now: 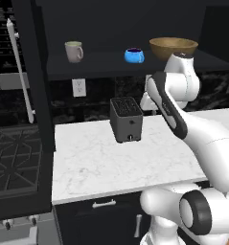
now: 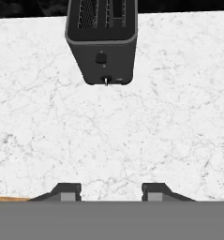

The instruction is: Gather all objects into one cabinet and sort the glasses and bowls to opposite sides.

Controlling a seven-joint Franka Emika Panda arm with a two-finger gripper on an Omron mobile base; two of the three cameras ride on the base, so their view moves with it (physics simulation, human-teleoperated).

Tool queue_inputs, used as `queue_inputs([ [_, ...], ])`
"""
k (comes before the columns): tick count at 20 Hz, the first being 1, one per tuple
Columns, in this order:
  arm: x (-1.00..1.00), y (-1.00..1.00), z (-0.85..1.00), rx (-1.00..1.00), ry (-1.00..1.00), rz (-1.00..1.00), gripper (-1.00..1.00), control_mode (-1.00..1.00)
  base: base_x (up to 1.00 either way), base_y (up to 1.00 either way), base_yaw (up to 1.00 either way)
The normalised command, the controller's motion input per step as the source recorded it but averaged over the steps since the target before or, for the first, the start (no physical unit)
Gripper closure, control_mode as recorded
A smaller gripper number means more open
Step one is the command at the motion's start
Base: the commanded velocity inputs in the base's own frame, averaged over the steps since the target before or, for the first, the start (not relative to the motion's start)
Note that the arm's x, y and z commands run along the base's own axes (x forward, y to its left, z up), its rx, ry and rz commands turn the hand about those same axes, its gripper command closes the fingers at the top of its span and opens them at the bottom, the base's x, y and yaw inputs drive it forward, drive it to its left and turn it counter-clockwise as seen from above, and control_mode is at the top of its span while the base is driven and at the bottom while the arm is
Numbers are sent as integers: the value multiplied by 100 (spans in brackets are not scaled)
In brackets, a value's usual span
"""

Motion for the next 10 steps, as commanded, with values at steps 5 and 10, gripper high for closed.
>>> queue_inputs([
  [5,0,0,0,0,0,0,-100,100,-5,0,0],
  [10,0,0,0,0,0,0,-100,100,-67,12,0],
])
